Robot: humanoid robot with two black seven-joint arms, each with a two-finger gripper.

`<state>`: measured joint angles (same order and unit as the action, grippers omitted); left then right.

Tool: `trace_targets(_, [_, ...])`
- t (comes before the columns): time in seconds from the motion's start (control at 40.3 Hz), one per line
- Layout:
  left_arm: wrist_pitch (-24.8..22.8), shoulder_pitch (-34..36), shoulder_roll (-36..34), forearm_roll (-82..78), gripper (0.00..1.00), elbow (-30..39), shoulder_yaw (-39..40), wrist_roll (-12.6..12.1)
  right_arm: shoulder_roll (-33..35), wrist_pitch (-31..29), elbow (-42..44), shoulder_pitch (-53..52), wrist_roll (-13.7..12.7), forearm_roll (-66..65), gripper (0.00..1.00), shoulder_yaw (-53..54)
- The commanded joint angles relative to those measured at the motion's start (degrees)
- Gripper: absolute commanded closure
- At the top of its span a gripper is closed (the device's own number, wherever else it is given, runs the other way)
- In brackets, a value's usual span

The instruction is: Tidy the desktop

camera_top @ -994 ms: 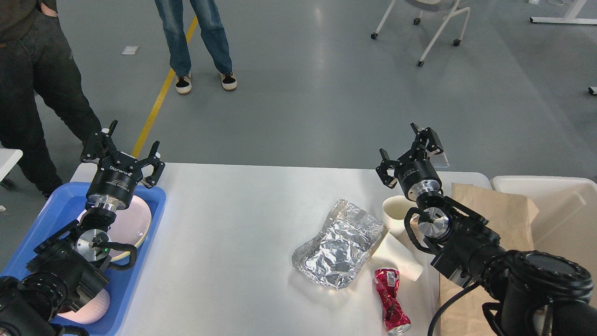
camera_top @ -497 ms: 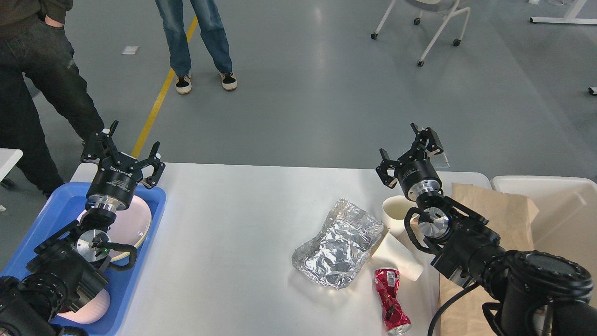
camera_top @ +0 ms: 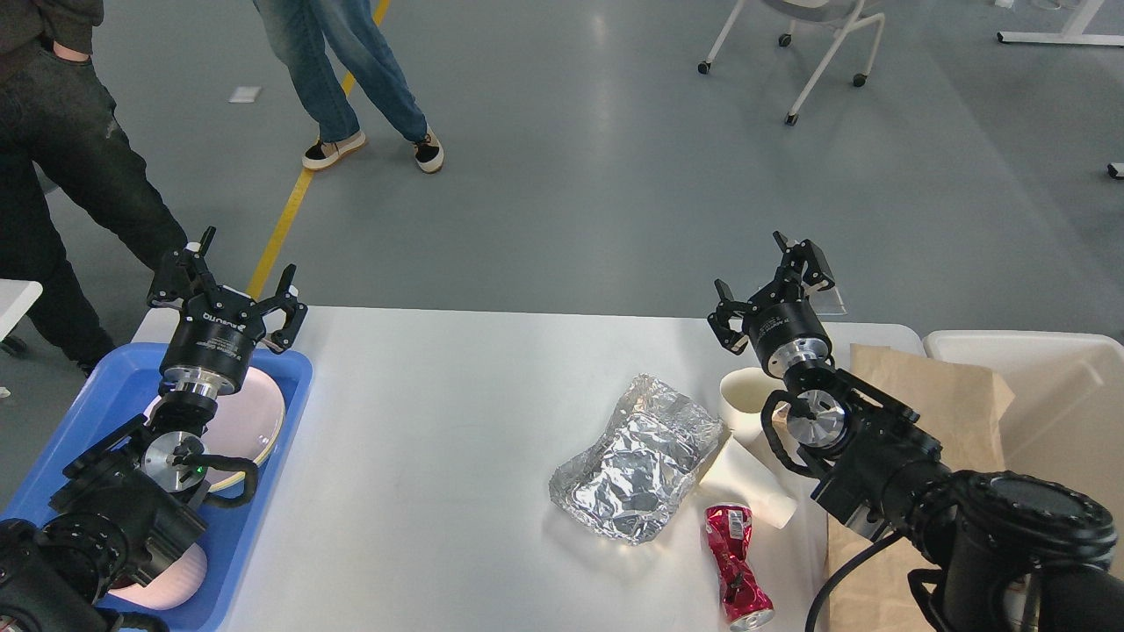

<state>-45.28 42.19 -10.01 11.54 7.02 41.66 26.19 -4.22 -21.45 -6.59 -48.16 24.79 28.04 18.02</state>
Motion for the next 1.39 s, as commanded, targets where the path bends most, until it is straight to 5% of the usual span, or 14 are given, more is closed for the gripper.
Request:
trace_targets(0.0, [0.02,-0.09,0.0,-0.02,0.04,0.01,0.0,0.0,0.0,0.0,0.0,0.0,0.0,0.0,0.0,0.0])
trace_targets(1.366, [0.02,-0.09,0.0,-0.02,0.04,0.01,0.0,0.0,0.0,0.0,0.0,0.0,0.0,0.0,0.0,0.0])
